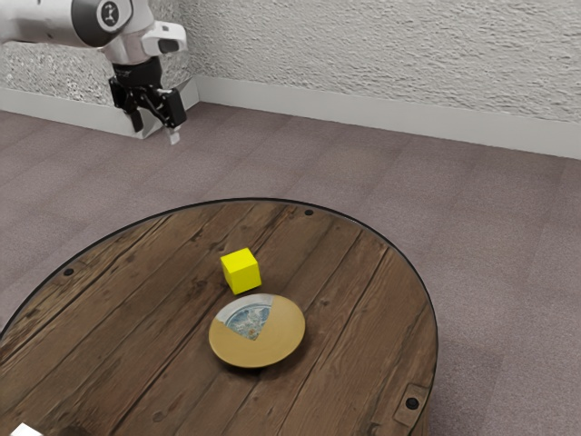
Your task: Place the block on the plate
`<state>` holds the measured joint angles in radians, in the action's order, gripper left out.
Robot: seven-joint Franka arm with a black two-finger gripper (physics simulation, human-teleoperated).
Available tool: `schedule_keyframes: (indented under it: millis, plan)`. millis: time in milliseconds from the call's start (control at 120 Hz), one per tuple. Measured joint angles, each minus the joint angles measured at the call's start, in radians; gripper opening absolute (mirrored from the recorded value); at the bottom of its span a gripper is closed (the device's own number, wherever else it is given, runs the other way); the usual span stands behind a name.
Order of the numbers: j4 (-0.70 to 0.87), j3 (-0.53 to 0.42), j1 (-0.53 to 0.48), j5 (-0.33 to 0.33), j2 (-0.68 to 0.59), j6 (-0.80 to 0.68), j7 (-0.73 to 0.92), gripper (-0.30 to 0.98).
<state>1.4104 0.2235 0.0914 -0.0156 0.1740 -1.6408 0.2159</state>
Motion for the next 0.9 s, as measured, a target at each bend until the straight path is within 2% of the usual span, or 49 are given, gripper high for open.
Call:
schedule_keyframes:
  millis: [275,367,608,900]
  plan:
    - [0.051,-0.002,0.015,0.009,0.015,-0.002,0.029,0.69]
    - [0.081,-0.048,0.027,0.012,0.052,-0.02,0.055,0.69]
    - [0.256,-0.091,0.024,0.027,0.119,-0.213,0.192,0.69]
    - [0.211,-0.09,0.025,0.039,0.32,-0.417,0.284,0.69]
